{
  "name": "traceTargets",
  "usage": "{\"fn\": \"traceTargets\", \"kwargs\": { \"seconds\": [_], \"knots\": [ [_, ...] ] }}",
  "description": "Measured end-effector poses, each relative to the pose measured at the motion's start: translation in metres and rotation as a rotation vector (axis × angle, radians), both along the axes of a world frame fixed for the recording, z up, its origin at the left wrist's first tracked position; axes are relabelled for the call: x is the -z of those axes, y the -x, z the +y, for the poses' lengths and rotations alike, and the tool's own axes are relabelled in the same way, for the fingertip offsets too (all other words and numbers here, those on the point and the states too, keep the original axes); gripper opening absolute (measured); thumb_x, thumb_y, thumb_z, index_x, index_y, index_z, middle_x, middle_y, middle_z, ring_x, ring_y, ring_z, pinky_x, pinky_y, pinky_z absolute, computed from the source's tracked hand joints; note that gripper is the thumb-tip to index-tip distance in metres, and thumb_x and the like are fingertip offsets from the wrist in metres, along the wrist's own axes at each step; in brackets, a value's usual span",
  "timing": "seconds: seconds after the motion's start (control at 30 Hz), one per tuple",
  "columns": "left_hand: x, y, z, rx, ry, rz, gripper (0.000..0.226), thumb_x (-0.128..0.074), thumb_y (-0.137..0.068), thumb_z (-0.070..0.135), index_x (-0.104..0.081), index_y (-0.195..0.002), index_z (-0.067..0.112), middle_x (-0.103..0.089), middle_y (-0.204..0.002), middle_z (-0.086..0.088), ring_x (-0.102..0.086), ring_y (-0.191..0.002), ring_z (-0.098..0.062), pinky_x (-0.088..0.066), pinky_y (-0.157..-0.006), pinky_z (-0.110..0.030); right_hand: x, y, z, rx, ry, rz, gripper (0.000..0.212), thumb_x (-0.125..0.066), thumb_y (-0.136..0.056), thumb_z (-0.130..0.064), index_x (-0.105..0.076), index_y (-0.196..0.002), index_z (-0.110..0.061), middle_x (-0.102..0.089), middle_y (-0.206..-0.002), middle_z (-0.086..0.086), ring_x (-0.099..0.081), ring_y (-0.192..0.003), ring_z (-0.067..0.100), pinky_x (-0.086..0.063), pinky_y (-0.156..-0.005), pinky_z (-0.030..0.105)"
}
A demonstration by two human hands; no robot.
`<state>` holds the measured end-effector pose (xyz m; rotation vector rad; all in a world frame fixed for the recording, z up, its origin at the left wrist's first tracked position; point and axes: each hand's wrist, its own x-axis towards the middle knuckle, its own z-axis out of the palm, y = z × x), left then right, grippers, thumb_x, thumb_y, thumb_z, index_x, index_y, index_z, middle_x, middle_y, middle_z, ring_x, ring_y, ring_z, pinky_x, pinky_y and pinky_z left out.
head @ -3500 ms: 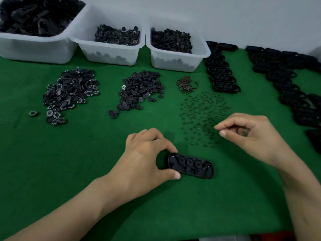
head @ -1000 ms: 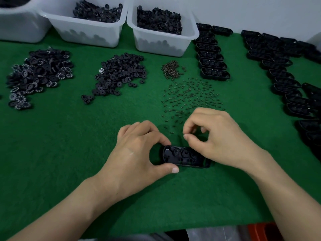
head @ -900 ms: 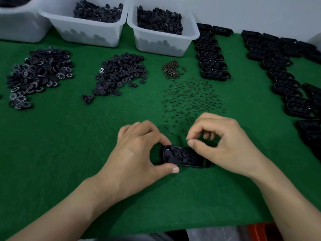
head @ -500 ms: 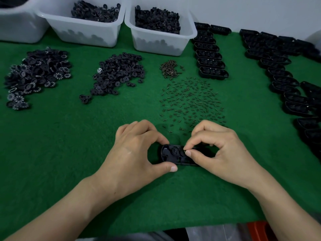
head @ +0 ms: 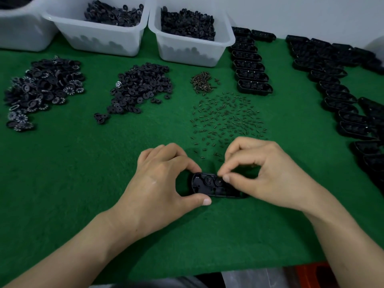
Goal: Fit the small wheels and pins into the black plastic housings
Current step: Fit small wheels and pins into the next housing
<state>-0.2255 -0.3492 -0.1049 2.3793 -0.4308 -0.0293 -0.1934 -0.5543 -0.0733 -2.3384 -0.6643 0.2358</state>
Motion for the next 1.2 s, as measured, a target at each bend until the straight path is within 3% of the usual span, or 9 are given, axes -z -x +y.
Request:
{"fn": "traceTargets", "kwargs": {
  "seconds": [0.13,0.27,0.37,0.47,0.57,0.63,0.73,0.93,1.2],
  "knots": [
    [0.0,0.0,0.0,0.007,0.001,-0.004,0.054,-0.053,-0.056,0.07,-0.063,-0.091,0.031,-0.049,-0.09,0.015,-0.041,-0.091,-0.004,-0.02,-0.089,-0.02,-0.003,-0.019,0.017,0.045,0.111,-0.13,0.008,-0.071,-0.079,-0.018,-0.073,-0.083,-0.024,-0.06,-0.077,-0.013,-0.05,-0.066,-0.006,-0.033,-0.063,0.008],
    [0.001,0.0,0.0,0.003,-0.004,-0.007,0.048,-0.064,-0.057,0.063,-0.063,-0.092,0.03,-0.048,-0.091,0.014,-0.039,-0.091,-0.003,-0.019,-0.089,-0.013,0.002,-0.024,0.035,-0.002,0.263,-0.198,0.006,-0.068,-0.08,-0.02,-0.074,-0.082,-0.021,-0.06,-0.08,-0.008,-0.056,-0.075,0.011,-0.047,-0.072,0.032],
    [0.001,0.0,0.001,-0.002,0.001,-0.006,0.047,-0.066,-0.057,0.061,-0.063,-0.092,0.031,-0.048,-0.091,0.014,-0.038,-0.091,-0.002,-0.017,-0.091,-0.009,0.003,-0.025,0.036,-0.033,0.302,-0.21,0.007,-0.065,-0.08,-0.017,-0.071,-0.076,-0.019,-0.061,-0.079,-0.007,-0.056,-0.075,0.011,-0.048,-0.073,0.033],
    [0.001,0.0,0.001,0.002,-0.003,-0.003,0.047,-0.064,-0.057,0.063,-0.064,-0.091,0.03,-0.048,-0.09,0.014,-0.04,-0.091,-0.003,-0.019,-0.09,-0.014,0.0,-0.022,0.021,0.034,0.152,-0.12,0.009,-0.067,-0.078,-0.014,-0.066,-0.072,-0.02,-0.059,-0.07,-0.012,-0.05,-0.062,0.001,-0.038,-0.06,0.012],
    [0.0,0.0,0.001,0.005,-0.002,0.0,0.048,-0.062,-0.058,0.064,-0.064,-0.092,0.03,-0.048,-0.091,0.015,-0.04,-0.092,-0.003,-0.018,-0.092,-0.013,-0.001,-0.011,-0.003,0.143,-0.116,-0.022,0.011,-0.067,-0.076,-0.013,-0.065,-0.071,-0.022,-0.06,-0.066,-0.007,-0.049,-0.059,0.003,-0.037,-0.054,0.013],
    [0.0,0.0,0.001,0.005,0.008,0.001,0.05,-0.058,-0.058,0.066,-0.063,-0.092,0.031,-0.048,-0.091,0.015,-0.038,-0.091,-0.001,-0.018,-0.093,-0.011,0.002,0.0,-0.013,0.164,-0.195,0.016,0.005,-0.068,-0.073,-0.019,-0.068,-0.071,-0.024,-0.062,-0.07,-0.002,-0.05,-0.063,0.007,-0.041,-0.056,0.021],
    [-0.001,0.0,0.0,0.006,0.019,0.0,0.054,-0.051,-0.056,0.07,-0.064,-0.091,0.03,-0.049,-0.091,0.015,-0.037,-0.089,0.0,-0.021,-0.093,-0.013,0.009,0.013,-0.018,0.156,-0.223,0.03,0.009,-0.074,-0.073,-0.014,-0.072,-0.073,-0.023,-0.06,-0.073,-0.002,-0.051,-0.066,0.014,-0.042,-0.059,0.033],
    [-0.002,0.001,-0.001,-0.003,0.001,-0.006,0.053,-0.053,-0.056,0.068,-0.065,-0.09,0.028,-0.051,-0.09,0.012,-0.044,-0.089,-0.004,-0.023,-0.09,-0.022,0.021,0.019,-0.015,0.127,-0.226,-0.045,0.008,-0.073,-0.07,-0.017,-0.074,-0.077,-0.021,-0.055,-0.075,0.0,-0.051,-0.067,0.006,-0.034,-0.064,0.01],
    [-0.001,0.001,-0.001,-0.006,-0.008,-0.019,0.052,-0.061,-0.057,0.069,-0.065,-0.09,0.029,-0.05,-0.09,0.012,-0.043,-0.089,-0.004,-0.023,-0.09,-0.021,0.029,0.019,-0.015,0.138,-0.173,-0.118,0.008,-0.07,-0.072,-0.016,-0.071,-0.075,-0.023,-0.057,-0.075,-0.006,-0.05,-0.068,0.007,-0.033,-0.063,0.01]
  ]
}}
